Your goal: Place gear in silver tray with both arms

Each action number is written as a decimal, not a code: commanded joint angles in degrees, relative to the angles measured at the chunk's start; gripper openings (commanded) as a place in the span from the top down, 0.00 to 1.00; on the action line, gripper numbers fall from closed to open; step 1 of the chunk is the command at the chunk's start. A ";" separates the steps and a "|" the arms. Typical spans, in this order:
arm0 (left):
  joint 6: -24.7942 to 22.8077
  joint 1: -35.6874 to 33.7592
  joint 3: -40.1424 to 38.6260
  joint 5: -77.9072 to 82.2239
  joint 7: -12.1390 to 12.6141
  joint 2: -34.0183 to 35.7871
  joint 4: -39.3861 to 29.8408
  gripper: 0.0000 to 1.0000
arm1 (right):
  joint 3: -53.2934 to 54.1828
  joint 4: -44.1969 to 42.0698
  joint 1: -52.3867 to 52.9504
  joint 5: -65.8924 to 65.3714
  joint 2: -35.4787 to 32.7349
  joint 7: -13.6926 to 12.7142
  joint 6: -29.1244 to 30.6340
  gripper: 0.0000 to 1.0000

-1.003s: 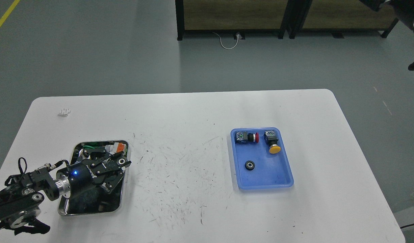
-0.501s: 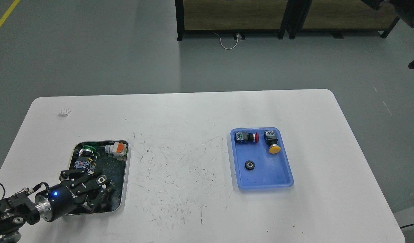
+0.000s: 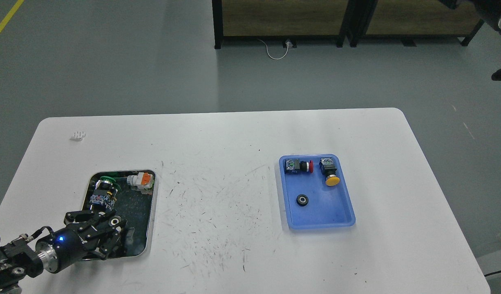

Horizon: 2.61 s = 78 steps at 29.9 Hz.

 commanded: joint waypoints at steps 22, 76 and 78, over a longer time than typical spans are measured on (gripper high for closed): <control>1.05 -0.18 -2.01 -4.20 -0.05 -1.90 2.16 0.19 | -2.05 -0.66 1.44 0.26 1.32 0.35 0.62 0.00; 0.26 -24.26 -11.24 -14.84 10.76 7.68 5.33 0.02 | -48.19 22.46 -8.23 -13.98 14.85 3.78 6.38 0.00; 0.26 -24.35 -11.24 -14.84 10.85 7.77 5.33 0.02 | -48.63 22.63 -8.05 -13.19 14.85 3.78 6.38 0.00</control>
